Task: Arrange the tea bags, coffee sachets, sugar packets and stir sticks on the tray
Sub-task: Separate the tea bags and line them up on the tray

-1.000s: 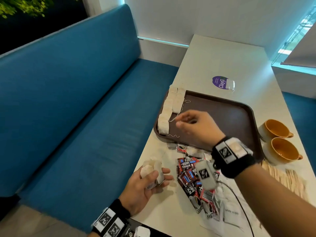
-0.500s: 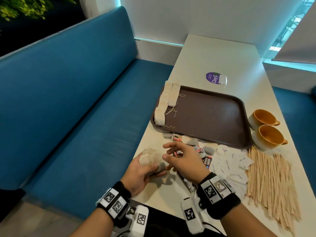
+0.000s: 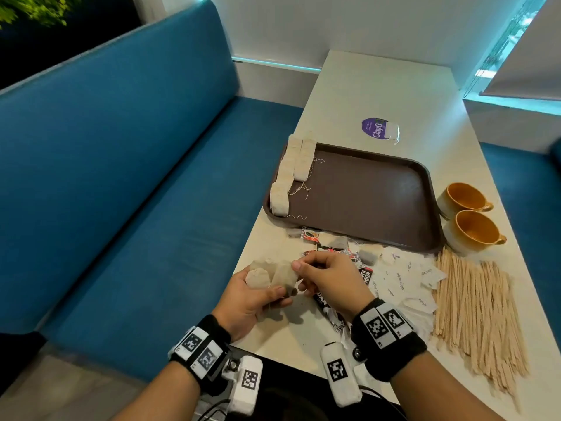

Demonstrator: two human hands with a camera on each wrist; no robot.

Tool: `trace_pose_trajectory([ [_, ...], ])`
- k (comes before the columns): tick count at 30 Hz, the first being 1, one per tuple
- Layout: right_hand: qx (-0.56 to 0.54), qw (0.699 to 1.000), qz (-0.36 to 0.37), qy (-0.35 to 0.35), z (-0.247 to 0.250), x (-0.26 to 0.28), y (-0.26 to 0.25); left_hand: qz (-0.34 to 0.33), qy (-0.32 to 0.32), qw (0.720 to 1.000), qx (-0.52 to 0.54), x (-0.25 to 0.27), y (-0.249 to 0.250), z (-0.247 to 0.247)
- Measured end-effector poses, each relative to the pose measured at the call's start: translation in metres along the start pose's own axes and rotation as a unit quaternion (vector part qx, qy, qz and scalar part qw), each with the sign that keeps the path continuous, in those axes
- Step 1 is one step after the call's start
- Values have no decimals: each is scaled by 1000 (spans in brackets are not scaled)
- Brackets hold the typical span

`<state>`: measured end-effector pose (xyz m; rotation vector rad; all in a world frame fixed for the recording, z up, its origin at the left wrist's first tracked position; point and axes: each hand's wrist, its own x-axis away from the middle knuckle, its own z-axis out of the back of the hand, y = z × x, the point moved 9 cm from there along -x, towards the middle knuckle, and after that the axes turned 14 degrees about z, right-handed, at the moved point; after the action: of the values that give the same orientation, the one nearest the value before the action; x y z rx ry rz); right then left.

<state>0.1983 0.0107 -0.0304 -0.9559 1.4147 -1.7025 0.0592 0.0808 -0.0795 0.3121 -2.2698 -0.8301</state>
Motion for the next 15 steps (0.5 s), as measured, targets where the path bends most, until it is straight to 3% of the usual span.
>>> trace_pose_trajectory([
  [7,18,1000,11,15,14,-13,-13,-10,-4,1000,-6,-4,1,2],
  [11,19,997,45,58,41,-47,-35,3,-42,998,40,-5,2,1],
  [15,40,991,78,102,70,-99,-50,-2,-39,999,27,-6,3,1],
])
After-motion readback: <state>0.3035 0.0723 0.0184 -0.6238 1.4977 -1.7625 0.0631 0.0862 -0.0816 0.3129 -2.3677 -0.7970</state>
